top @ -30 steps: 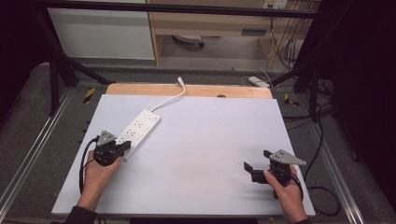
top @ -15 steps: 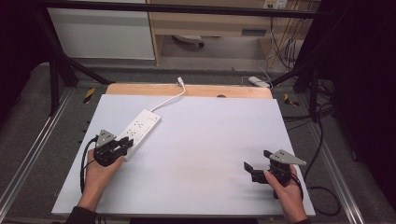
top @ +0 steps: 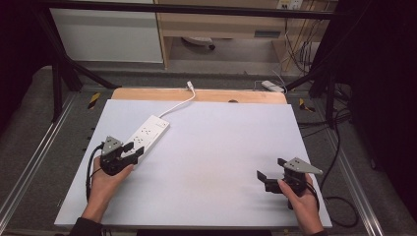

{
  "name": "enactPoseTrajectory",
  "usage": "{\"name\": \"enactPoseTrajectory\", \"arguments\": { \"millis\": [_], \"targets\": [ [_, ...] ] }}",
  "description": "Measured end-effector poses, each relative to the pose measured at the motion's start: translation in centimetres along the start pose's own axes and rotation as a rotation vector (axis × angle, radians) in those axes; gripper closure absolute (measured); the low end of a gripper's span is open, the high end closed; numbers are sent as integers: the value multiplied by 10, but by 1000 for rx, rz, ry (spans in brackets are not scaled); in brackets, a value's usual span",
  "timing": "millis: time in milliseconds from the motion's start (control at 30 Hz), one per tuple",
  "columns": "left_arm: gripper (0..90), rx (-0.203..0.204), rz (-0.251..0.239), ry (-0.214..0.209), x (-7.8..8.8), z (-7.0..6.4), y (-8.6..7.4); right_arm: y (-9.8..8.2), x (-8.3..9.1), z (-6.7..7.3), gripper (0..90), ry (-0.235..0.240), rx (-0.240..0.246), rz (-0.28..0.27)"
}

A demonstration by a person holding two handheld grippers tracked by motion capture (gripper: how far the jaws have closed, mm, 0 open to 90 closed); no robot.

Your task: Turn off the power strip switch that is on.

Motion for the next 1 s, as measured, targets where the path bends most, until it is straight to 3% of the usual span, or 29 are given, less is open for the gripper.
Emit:
{"name": "enactPoseTrajectory", "arguments": {
  "millis": [167,267,400,667,833,1000],
  "targets": [
    [364,19,-4,-6,0,-2,2,0,0,0,32,1,-1,0],
    [213,38,-1,4,0,-3,3,0,0,0,32,0,-1,0],
    [99,49,-24,-1,1,-4,6,0,0,0,31,1,0,0],
    [69,48,-90,-31,8,-8,11,0,0,0,31,0,-2,0],
    [75,70,-142,-37,17,-10,18,0,-1,0,31,0,0,2],
    [73,71,-151,-42,26,-13,21,-1,-1,-1,31,-3,0,5]
  ]
}}
Point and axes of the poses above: each handheld gripper's, and its own axes: x roughly backward along the jaws, y roughly out of its top, z roughly to its left, the point moved 3 cm from there along -x, roughly forward along the jaws, and after that the axes turned 15 degrees about y, right-handed, at the moved point
